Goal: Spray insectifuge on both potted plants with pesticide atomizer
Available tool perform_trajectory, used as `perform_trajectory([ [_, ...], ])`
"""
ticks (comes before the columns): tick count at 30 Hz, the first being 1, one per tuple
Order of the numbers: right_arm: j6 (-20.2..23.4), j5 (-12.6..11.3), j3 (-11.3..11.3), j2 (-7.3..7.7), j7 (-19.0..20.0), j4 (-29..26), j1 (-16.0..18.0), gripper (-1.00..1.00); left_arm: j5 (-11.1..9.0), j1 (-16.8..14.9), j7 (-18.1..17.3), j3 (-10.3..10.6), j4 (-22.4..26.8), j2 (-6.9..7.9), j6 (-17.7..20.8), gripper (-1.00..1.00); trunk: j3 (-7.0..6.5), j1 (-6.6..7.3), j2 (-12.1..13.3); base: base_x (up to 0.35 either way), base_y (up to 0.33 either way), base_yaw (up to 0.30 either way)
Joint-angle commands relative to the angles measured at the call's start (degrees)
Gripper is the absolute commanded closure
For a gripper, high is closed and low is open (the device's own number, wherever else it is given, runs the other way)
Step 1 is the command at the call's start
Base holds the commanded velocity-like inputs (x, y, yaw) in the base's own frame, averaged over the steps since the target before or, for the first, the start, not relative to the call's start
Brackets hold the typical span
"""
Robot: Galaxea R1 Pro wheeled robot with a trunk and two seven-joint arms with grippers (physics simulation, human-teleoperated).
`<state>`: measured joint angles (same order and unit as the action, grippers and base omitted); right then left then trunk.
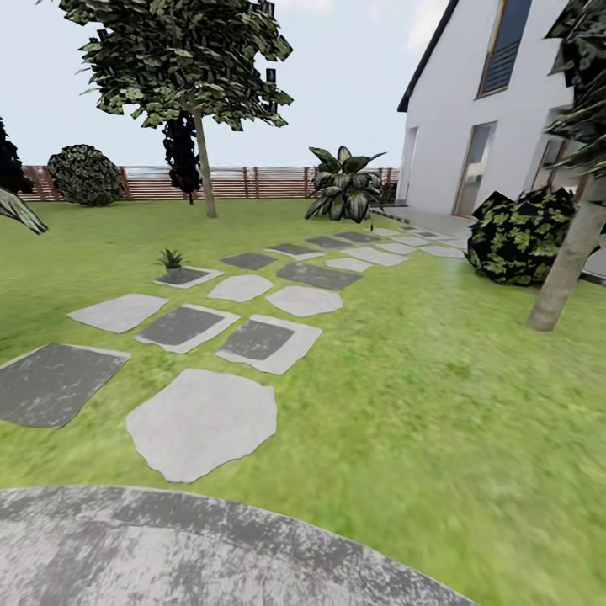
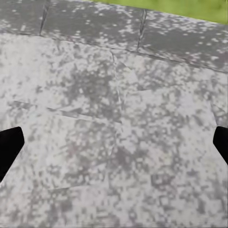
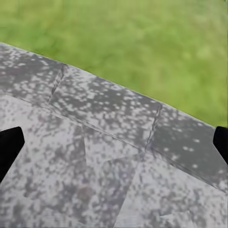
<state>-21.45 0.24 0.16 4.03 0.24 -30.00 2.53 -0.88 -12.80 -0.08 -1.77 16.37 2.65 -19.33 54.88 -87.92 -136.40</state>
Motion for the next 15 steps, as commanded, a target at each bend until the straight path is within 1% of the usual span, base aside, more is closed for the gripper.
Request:
perform_trajectory([
  [1, -0.17, 0.02, 0.01, 0.02, 0.02, 0.02, 0.02, -1.00, -0.09, -0.03, -0.01, -0.08, -0.05, -0.01, -0.18, -1.00, 0.05, -0.02, -0.02, 0.333, 0.172, 0.001],
  [15, -0.15, 0.02, 0.06, 0.02, 0.02, 0.02, 0.02, -1.00, -0.09, -0.03, -0.01, -0.08, -0.04, -0.01, -0.18, -1.00, 0.05, -0.02, -0.02, 0.333, 0.172, 0.000],
])
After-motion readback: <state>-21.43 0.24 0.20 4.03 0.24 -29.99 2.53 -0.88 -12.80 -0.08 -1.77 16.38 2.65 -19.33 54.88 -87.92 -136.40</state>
